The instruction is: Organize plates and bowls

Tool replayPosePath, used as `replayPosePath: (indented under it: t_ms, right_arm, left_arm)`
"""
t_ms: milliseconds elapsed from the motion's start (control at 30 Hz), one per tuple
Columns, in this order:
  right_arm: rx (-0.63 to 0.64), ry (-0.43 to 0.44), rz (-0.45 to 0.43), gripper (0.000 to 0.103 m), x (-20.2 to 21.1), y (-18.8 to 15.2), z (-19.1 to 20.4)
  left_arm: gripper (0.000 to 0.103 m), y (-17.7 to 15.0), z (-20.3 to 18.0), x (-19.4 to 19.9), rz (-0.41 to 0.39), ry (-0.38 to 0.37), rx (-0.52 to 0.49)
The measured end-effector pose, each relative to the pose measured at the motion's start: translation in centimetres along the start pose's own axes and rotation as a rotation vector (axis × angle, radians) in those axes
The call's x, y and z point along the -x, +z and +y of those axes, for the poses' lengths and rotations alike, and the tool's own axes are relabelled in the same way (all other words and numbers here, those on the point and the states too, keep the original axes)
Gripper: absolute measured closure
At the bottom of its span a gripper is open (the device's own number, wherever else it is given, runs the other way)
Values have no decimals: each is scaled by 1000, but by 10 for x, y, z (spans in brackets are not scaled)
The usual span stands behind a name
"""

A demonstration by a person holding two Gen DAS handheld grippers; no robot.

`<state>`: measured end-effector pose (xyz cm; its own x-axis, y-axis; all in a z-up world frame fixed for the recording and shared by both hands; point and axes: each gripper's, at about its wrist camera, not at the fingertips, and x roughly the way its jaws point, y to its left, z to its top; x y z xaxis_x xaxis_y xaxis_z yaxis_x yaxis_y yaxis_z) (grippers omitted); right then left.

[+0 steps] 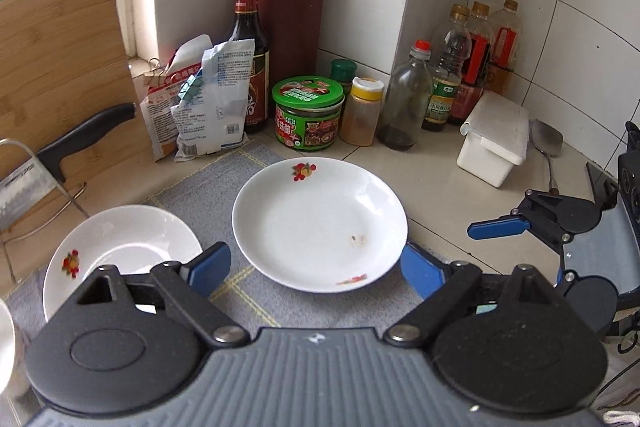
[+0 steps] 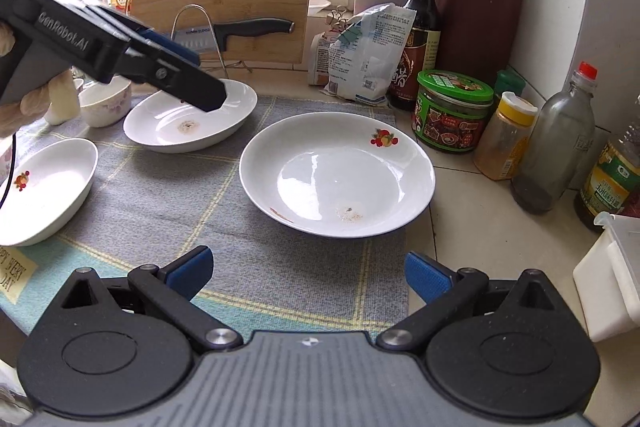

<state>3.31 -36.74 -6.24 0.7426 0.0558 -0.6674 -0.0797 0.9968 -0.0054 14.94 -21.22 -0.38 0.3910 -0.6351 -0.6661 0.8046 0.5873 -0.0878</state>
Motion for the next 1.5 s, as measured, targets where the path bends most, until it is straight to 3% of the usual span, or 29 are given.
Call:
replayPosePath:
  t_ms: [233, 467, 733, 1000, 1167, 1367, 1500]
  right_arm:
    - [-32, 16, -35, 0, 33, -13, 19]
    - [0, 63, -46, 0, 50, -25, 42]
    - [57, 168, -3, 0, 42, -30, 72]
    - [65, 276, 28, 0, 16, -14, 108]
    - [76, 313, 56, 0, -2, -1, 137]
    - [82, 345, 100, 0, -23, 12, 166]
    - [79, 367, 130, 0, -35, 17, 180]
  left_arm:
    - [11, -57, -42, 47, -59, 128, 57]
    - [11, -110, -61, 80, -48, 245, 155]
    - [11, -171, -56, 113, 13, 407, 262]
    - [11, -212, -15, 139, 67, 512, 344]
    - [11, -224, 12, 138, 97, 499, 346]
    - [10, -229, 34, 129, 114, 404, 310]
    - [8, -232, 40, 123, 118, 382, 258]
